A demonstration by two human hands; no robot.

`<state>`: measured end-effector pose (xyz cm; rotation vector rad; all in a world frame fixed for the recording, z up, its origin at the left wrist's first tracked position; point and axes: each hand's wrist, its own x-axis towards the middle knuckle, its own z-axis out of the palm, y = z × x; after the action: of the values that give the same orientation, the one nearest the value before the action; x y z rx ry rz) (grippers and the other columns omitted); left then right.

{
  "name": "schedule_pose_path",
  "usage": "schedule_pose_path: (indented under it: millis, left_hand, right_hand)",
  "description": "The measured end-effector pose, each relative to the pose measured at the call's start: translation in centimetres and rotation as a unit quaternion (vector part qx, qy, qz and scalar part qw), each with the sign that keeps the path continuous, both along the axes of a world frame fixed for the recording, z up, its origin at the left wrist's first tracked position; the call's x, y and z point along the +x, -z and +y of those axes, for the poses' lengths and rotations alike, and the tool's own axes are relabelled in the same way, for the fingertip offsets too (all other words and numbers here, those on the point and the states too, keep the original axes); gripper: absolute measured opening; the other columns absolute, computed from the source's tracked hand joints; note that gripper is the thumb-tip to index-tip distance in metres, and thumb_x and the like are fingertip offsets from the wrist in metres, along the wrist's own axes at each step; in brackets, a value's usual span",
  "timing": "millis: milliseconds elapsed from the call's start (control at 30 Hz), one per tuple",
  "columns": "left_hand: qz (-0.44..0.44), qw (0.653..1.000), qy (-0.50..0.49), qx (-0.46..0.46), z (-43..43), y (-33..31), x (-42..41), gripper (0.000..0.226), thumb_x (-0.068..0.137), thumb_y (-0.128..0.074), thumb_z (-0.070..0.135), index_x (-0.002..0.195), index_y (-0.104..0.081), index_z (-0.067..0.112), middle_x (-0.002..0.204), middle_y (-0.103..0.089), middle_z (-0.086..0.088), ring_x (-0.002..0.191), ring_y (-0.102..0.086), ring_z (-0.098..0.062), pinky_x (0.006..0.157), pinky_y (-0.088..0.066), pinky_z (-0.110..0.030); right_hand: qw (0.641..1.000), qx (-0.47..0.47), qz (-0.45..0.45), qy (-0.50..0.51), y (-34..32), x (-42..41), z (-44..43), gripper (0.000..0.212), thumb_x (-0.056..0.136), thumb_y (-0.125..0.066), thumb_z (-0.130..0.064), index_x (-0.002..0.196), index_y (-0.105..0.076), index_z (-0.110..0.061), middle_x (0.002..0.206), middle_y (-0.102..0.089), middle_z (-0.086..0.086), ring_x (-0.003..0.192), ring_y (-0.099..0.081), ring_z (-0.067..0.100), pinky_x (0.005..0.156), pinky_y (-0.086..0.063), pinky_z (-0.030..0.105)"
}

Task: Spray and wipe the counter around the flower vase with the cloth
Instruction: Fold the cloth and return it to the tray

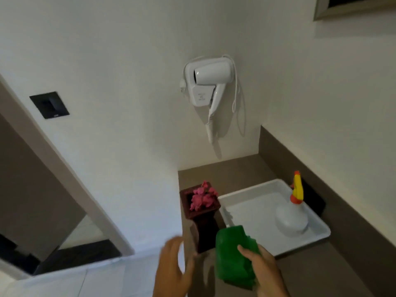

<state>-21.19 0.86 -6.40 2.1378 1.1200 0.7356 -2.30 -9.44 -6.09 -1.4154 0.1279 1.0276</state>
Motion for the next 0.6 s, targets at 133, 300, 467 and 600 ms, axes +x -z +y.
schedule_pose_path:
  millis: [133,300,467,600]
  left_hand:
    - [-0.114,0.957,0.006,-0.268,-3.6,-0.8,6.4,0.033,0.076,-0.079,0.04,0.105,-0.063,0.042,0.09,-0.078,0.009,0.08,-0.072,0.003,0.071,-0.055,-0.014]
    - [-0.188,0.913,0.096,-0.348,-3.0,-1.8,14.3,0.069,0.078,-0.081,0.023,0.134,-0.04,0.027,0.128,-0.061,-0.007,0.107,-0.068,-0.018,0.088,-0.06,-0.037]
    - [0.083,0.979,0.081,-0.171,-3.3,1.0,18.6,0.057,0.09,-0.064,0.034,0.141,-0.039,0.024,0.135,-0.058,-0.012,0.119,-0.056,-0.03,0.097,-0.046,-0.037]
    - [0.388,0.907,0.115,0.115,-3.6,2.7,18.8,0.048,0.09,-0.051,0.041,0.133,-0.048,0.02,0.138,-0.049,-0.022,0.134,-0.031,-0.036,0.109,-0.022,-0.053]
  right_hand:
    - [0.996,0.052,0.041,-0.061,-2.2,6.6,0.0,0.074,0.064,-0.081,0.0,0.13,-0.052,0.007,0.124,-0.06,0.032,0.115,-0.056,0.048,0.094,-0.046,0.053]
    - [0.997,0.044,-0.062,-0.008,-1.9,9.9,-0.2,0.029,0.077,-0.065,-0.004,0.106,-0.065,-0.005,0.099,-0.073,0.023,0.082,-0.068,0.036,0.064,-0.056,0.037]
    - [0.915,-0.162,-0.349,-0.121,1.3,13.3,1.1,0.039,0.085,-0.059,-0.012,0.122,-0.048,-0.009,0.119,-0.061,0.02,0.095,-0.056,0.03,0.077,-0.043,0.032]
    - [0.801,-0.258,-0.429,-0.328,4.4,13.0,1.5,0.047,0.086,-0.062,-0.019,0.129,-0.046,-0.007,0.128,-0.056,0.02,0.118,-0.054,0.035,0.097,-0.046,0.037]
